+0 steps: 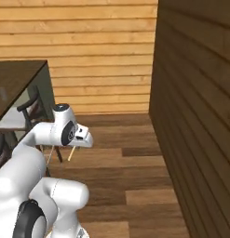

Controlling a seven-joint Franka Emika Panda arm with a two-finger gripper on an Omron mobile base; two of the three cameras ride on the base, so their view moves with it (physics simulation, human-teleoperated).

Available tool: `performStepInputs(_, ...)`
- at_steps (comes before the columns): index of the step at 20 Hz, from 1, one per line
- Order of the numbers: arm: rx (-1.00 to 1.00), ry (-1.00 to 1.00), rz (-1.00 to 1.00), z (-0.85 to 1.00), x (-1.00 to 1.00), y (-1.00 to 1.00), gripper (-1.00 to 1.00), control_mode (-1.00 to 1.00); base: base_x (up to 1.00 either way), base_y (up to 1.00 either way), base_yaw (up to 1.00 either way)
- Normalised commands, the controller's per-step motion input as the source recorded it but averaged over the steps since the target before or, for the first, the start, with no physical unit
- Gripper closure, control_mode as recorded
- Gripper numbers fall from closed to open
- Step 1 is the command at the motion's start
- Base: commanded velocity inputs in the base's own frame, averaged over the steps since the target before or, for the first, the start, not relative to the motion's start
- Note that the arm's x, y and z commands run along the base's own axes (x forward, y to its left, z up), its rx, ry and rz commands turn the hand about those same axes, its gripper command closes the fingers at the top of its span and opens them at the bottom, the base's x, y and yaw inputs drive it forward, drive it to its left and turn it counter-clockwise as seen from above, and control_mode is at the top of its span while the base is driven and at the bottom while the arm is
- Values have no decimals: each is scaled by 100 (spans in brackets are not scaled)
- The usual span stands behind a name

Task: Take a straw from the drawer in front and place it inside the glass cup on the dining counter.

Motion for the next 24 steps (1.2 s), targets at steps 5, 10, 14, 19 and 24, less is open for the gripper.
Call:
performStepInputs(5,0,0,0,0,0,0,100,100,68,-1,47)
performStepInputs(10,0,0,0,0,0,0,100,100,78,-19,50)
performStepInputs(14,0,0,0,0,0,0,100,100,76,-31,51)
performStepInputs(19,0,0,0,0,0,0,100,100,59,-18,54)
performStepInputs(24,0,0,0,0,0,0,100,100,21,-7,54)
